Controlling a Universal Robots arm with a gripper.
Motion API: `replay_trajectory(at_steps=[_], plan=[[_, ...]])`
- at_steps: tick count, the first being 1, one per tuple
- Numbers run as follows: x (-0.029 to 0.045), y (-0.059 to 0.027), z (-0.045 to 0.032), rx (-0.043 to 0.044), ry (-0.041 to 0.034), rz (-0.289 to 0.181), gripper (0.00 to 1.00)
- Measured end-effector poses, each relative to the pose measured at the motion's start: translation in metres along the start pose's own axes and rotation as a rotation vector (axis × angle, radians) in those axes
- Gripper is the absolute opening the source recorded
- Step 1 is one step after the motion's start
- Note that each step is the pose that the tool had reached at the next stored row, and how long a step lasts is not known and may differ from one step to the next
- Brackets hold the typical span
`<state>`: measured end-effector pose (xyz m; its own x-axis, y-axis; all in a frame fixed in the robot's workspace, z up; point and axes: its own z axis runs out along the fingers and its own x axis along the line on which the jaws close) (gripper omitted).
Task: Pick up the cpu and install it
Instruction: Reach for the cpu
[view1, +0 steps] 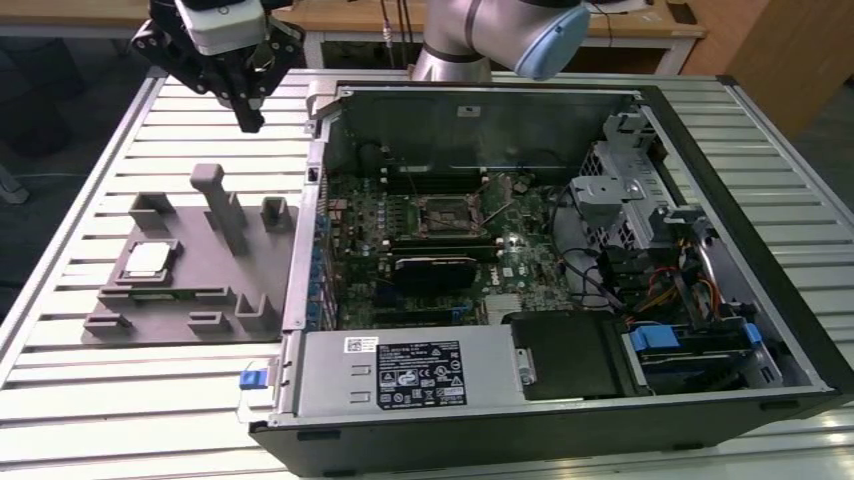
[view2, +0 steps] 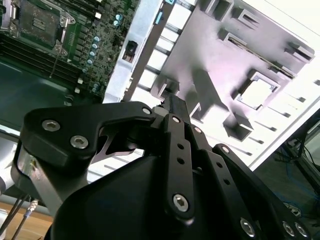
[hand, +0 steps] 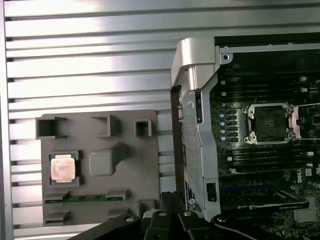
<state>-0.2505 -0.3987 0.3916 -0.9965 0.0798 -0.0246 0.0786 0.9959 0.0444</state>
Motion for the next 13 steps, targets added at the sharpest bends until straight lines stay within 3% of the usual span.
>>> replay_trajectory(at_steps=[13], plan=[[0.0158,-0.0011,0.0004,0.0000,-0.0001,0.001,0.11]])
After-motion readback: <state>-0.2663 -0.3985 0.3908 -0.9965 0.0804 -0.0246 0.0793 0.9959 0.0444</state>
